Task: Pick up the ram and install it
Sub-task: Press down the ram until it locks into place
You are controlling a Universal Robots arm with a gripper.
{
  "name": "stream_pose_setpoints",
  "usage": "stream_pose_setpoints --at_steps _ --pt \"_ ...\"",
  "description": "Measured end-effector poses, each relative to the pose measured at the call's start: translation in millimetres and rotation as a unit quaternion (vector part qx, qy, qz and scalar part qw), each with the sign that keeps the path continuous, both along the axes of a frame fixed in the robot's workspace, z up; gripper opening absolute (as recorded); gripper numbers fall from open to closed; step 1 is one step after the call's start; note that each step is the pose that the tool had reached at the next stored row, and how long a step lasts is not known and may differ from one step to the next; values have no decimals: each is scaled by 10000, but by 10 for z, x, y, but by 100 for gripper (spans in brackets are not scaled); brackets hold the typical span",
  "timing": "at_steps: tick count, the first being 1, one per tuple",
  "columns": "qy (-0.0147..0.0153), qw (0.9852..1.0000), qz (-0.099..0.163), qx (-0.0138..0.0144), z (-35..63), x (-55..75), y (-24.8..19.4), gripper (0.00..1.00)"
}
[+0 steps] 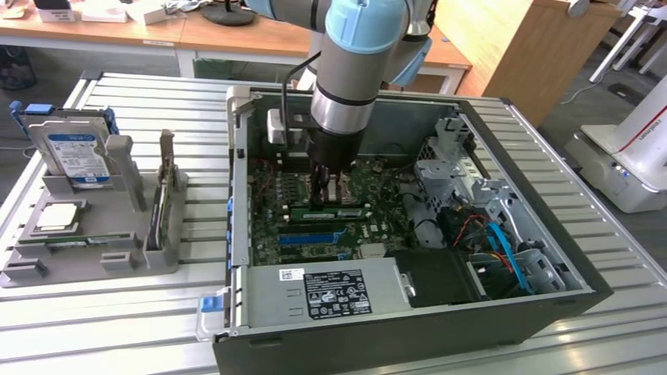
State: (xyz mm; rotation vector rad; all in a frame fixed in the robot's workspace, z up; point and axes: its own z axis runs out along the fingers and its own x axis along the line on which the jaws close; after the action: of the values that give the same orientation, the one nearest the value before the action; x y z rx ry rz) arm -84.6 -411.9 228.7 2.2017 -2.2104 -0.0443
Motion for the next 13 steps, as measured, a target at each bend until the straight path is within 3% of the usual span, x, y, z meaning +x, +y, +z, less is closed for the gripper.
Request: stream_pose_setpoints --at_steps 13 --pt "0 10000 0 0 -10 0 0 11"
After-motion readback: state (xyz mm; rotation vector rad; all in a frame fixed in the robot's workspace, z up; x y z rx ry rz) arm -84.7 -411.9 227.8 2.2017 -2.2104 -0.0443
